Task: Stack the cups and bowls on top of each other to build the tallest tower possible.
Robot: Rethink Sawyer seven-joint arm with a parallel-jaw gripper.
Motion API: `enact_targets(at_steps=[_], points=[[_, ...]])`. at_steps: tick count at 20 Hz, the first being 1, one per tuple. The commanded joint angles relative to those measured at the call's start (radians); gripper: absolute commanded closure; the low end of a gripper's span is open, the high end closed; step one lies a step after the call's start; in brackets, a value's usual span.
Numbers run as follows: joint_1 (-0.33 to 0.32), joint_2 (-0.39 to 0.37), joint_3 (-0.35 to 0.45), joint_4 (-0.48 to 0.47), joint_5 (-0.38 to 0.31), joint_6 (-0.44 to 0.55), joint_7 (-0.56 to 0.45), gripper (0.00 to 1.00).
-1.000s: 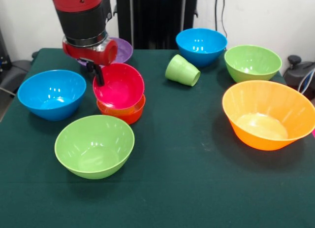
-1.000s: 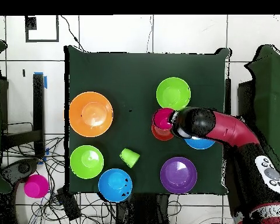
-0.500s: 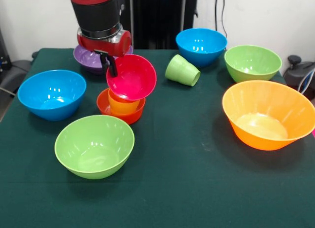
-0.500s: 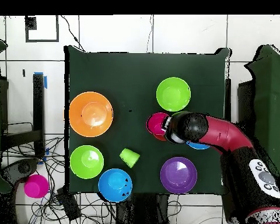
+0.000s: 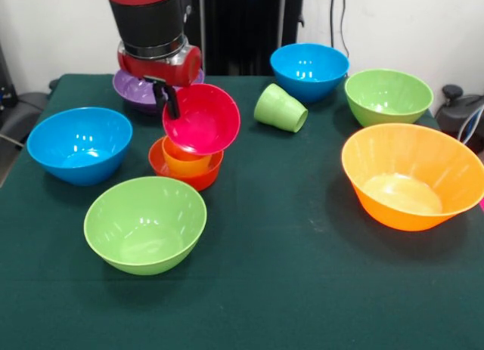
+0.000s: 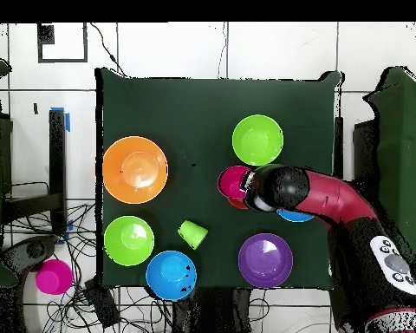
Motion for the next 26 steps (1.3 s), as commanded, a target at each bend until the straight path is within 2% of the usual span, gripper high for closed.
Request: enact_targets(at_steps=[1,6,12,26], points=[[0.004,0.095,0.071,-0.148,-0.042,0.056,-0.107,1.00],[-0.013,0.104,0.087,-0.164,-0.050,0.064,-0.145,1.00],[-0.021,0.097,0.087,-0.131,-0.048,0.024,-0.122,1.00],[0.036,0.005,0.002,0.070,-0.005,-0.075,0.097,1.00]])
